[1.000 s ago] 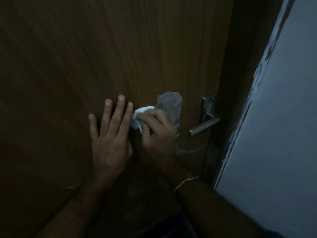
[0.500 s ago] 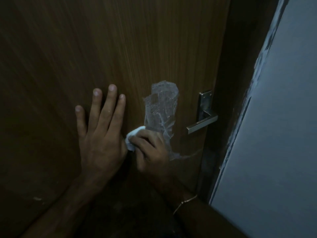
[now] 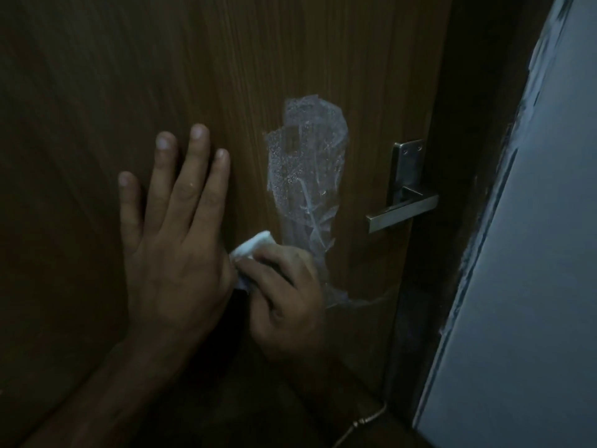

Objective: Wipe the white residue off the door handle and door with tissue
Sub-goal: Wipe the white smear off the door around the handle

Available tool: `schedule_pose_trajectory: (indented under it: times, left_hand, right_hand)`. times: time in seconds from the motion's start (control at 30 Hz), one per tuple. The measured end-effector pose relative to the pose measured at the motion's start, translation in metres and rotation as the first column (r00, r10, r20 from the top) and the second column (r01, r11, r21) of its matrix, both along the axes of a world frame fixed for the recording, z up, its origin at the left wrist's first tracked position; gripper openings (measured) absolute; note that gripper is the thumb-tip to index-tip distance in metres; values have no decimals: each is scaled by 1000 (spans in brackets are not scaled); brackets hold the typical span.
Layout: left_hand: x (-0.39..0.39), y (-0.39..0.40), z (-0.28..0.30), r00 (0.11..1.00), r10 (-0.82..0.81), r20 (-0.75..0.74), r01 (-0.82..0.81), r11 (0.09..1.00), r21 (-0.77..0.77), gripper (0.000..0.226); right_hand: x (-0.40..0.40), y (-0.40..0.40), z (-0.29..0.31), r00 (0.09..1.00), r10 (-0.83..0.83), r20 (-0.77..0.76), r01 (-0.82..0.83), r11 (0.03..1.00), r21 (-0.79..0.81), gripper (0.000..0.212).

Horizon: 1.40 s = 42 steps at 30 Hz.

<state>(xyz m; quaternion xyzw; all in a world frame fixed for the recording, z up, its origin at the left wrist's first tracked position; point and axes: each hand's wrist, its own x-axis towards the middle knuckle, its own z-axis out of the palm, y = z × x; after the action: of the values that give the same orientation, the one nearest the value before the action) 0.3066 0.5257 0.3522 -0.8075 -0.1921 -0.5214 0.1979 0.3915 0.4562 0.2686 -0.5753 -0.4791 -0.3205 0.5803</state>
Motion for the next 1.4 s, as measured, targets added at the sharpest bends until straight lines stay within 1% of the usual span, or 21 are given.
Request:
schedule_pose_trajectory:
  times: [0.13,0.2,0.27,0.33,0.4,0.47,0.5,0.57,0.63,0.7,0.77,0.8,0.83,0.9,0.97,1.03,1.13,1.23,1.27,1.37,1.4]
  left_hand:
    - [1,0,-4,1000,20,-4,-20,1000,1,53]
    - [1,1,-6,1000,2,-9,-2,1000,7,51]
    - [-1,2,-11,999,19,-29,-19,1000,3,58]
    - [-3,1,-17,999,29,-46,-29,1000,-5,58]
    - [-2,-1,-22,999,22,-40,-23,999,-24,50]
    - [-1,-3,-26,999,26,-47,-29,997,-68,62]
    - [0,-4,-29,999,24,-45,-27,997,-71,62]
    - [0,-3,-36,999,10,-39,-11,999,-48,50]
    - [-1,0,-43,999,20,-38,-21,999,-48,60]
    - [0,-1,-47,999,32,-33,-34,998,-53,67]
    - [3,-4,-49,1000,25,-14,-26,998,-55,52]
    - [4,-6,-50,1000,15,0,-14,997,-81,51]
    - [4,-6,-50,1000,10,-3,-10,995,-103,56]
    - [3,-6,-52,1000,2,-17,-4,995,-102,51]
    - [2,-4,-56,1000,14,-12,-15,996,-84,61]
    - [3,-5,-57,1000,26,-11,-27,997,-75,70]
    - [5,-6,-57,999,37,-12,-38,997,-68,71]
    - [4,-5,-58,999,31,-17,-33,996,-82,70]
    - [4,-5,-58,999,29,-23,-30,996,-85,70]
    - [3,-5,-57,999,25,-29,-27,996,-84,70]
    - [3,-5,-57,999,28,-32,-31,996,-88,70]
  right_hand:
    - [3,12,14,1000,24,2,-24,998,50,32]
    - [-1,6,-8,1000,16,18,-16,1000,-10,31]
    - [-7,-5,-32,1000,10,24,-8,997,-78,28]
    - [-8,-9,-36,1000,9,25,-6,995,-103,27]
    - [-5,-1,-23,1000,13,2,-13,998,-67,28]
    - [-1,6,-13,1000,21,-5,-21,999,-25,31]
    - [0,6,-16,1000,20,5,-20,999,-25,31]
    - [-3,-2,-39,1000,-5,2,5,996,-88,32]
    - [-6,-13,-62,999,-47,-12,44,985,-166,26]
    - [-5,-14,-65,998,-65,-13,62,982,-177,23]
    - [1,-6,-51,998,-58,-23,55,992,-117,23]
    - [3,-3,-45,999,-43,-31,40,995,-90,25]
    - [3,-2,-43,999,-27,-30,24,996,-91,25]
    - [0,-10,-55,1000,-5,-26,0,984,-181,25]
    - [-2,-24,-74,995,-1,-99,-29,954,-300,23]
    - [1,-29,-83,972,-81,-221,3,944,-331,26]
    - [-2,-20,-69,929,-145,-340,69,972,-226,26]
    - [-7,-20,-65,970,-56,-236,6,978,-207,24]
    - [-2,-24,-68,967,-54,-250,-1,977,-214,23]
    - [8,-29,-71,867,-130,-480,59,985,-160,30]
    - [6,-29,-72,864,-140,-484,67,984,-166,33]
